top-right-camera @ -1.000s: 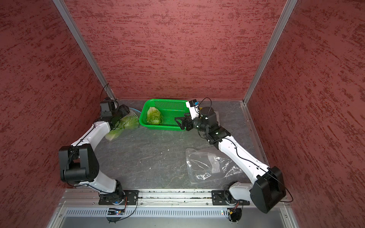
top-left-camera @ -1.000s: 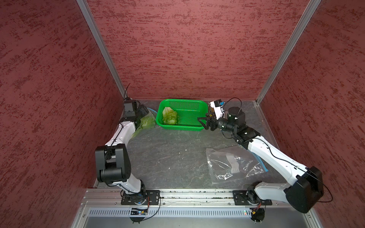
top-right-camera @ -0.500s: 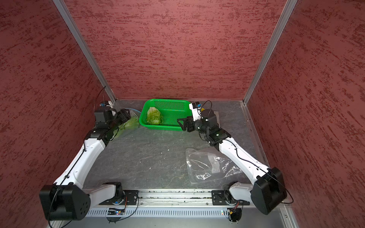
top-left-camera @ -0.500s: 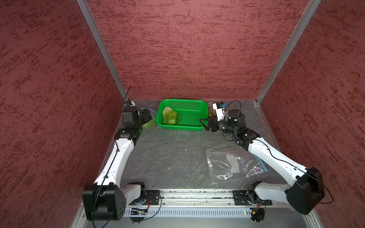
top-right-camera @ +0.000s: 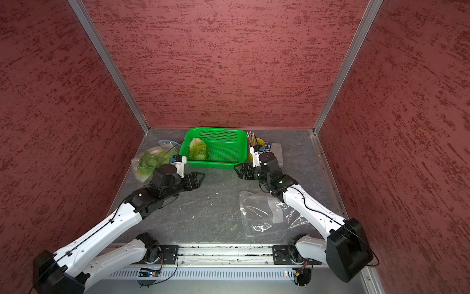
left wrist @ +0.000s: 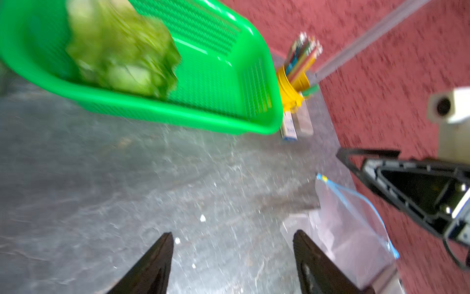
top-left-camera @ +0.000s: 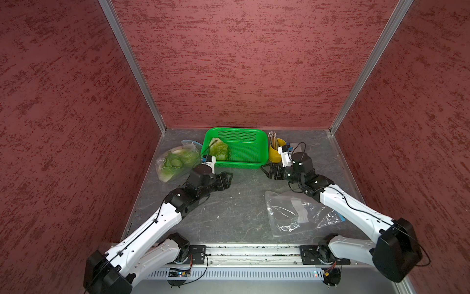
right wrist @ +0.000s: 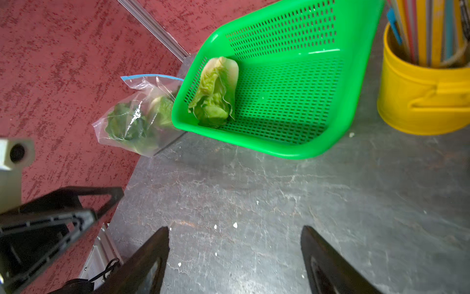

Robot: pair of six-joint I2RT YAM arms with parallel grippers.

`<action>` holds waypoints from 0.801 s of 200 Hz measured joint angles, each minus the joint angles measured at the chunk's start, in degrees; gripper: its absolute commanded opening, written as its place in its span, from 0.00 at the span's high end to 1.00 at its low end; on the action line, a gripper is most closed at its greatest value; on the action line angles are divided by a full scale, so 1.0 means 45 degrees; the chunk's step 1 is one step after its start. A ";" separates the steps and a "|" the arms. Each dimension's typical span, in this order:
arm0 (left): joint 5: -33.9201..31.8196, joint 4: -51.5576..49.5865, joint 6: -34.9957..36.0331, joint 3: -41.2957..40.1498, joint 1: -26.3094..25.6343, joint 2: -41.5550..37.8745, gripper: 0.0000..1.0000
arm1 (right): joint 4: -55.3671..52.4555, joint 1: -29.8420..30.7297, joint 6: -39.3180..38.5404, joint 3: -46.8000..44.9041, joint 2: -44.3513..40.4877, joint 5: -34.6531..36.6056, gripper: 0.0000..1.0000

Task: Put the chinese cabbages into a zipper bag and zip it
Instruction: Move the zipper food storage bag to the center of the board.

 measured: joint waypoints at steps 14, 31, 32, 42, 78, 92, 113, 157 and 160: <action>0.0000 -0.0019 -0.0393 -0.0223 -0.1156 0.0335 0.24 | -0.0015 0.0000 0.0267 -0.0427 -0.0427 0.0199 0.16; 0.0000 0.0418 -0.0928 -0.0359 -0.2229 0.0850 0.24 | 0.0015 0.0000 0.0491 -0.0690 -0.0729 0.0369 0.15; -0.0005 0.0476 -0.0962 -0.0374 -0.2297 0.0884 0.24 | 0.0015 0.0000 0.0486 -0.0699 -0.0743 0.0374 0.16; 0.0049 0.0860 -0.1239 -0.0495 -0.2676 0.1127 0.24 | 0.0039 -0.0005 0.0578 -0.0743 -0.0806 0.0447 0.15; 0.0350 0.1681 -0.1851 -0.0476 -0.3570 0.2322 0.22 | 0.0107 -0.0010 0.0709 -0.0767 -0.0831 0.0680 0.15; 0.0525 0.1904 -0.1991 -0.0374 -0.3866 0.2885 0.22 | 0.0102 -0.0029 0.0714 -0.0767 -0.0865 0.0816 0.15; 0.0918 0.2448 -0.2079 -0.0194 -0.4226 0.3803 0.21 | 0.0102 -0.0102 0.0719 -0.0767 -0.0991 0.1025 0.14; 0.1972 0.3434 -0.1899 0.1044 -0.4726 0.5969 0.22 | 0.0039 -0.0418 0.0777 -0.0767 -0.1477 0.1365 0.13; 0.2030 0.3478 -0.1880 0.1137 -0.4765 0.6071 0.23 | 0.0034 -0.0442 0.0772 -0.0767 -0.1515 0.1384 0.13</action>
